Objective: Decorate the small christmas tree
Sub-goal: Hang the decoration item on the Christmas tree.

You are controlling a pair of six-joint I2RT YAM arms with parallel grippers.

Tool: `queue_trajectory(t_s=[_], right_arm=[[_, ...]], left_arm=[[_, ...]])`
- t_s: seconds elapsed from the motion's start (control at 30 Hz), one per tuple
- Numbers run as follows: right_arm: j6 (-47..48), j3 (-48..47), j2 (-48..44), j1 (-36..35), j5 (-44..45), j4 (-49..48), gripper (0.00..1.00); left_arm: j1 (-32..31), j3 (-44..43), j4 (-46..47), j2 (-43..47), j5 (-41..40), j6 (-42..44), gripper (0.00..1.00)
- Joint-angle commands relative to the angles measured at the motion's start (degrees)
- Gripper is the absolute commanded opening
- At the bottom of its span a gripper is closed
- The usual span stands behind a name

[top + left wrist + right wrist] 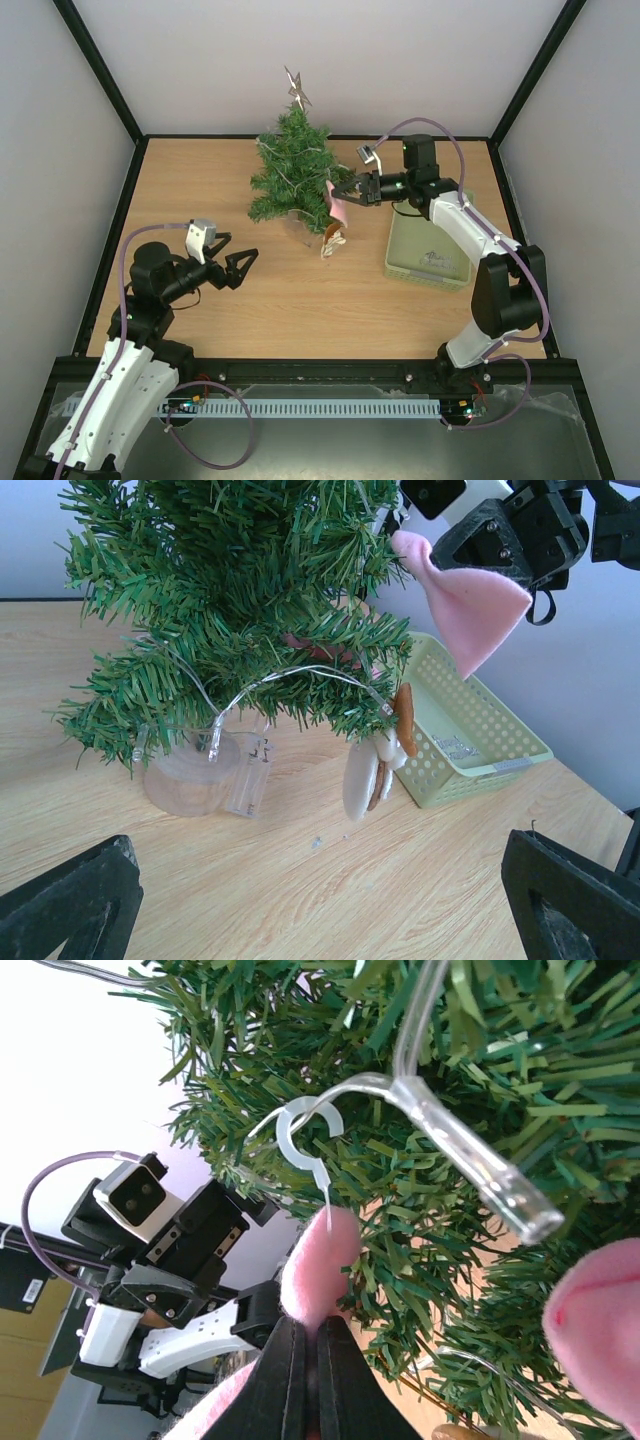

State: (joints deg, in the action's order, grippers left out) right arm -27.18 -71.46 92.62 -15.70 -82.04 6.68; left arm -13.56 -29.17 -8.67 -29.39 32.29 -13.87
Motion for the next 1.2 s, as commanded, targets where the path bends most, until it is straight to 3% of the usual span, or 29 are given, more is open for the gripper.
queue_trajectory(t_s=[0.0,0.33,0.73,0.97,1.17], right_arm=[[2.4,-0.1,-0.7,0.5,0.7,3.2,0.02],[3.8,-0.3,-0.5,1.3,2.3,5.5,0.08],[6.3,2.5,-5.4,2.1,12.3,8.4,0.41],[5.8,7.7,-11.0,2.0,17.4,4.1,0.42],[17.1,9.7,-15.7,-1.1,23.2,5.4,0.56]], left_arm=[[-0.1,-1.0,-0.5,0.0,-0.3,0.9,0.99],[-0.1,-0.9,-0.5,-0.1,-0.3,0.9,1.0],[-0.1,-0.8,-0.5,-0.6,-0.4,0.9,1.0],[-0.1,-0.9,-0.4,-1.4,-0.3,0.9,0.99],[-0.1,-0.8,-0.4,-1.8,-0.7,0.8,1.0]])
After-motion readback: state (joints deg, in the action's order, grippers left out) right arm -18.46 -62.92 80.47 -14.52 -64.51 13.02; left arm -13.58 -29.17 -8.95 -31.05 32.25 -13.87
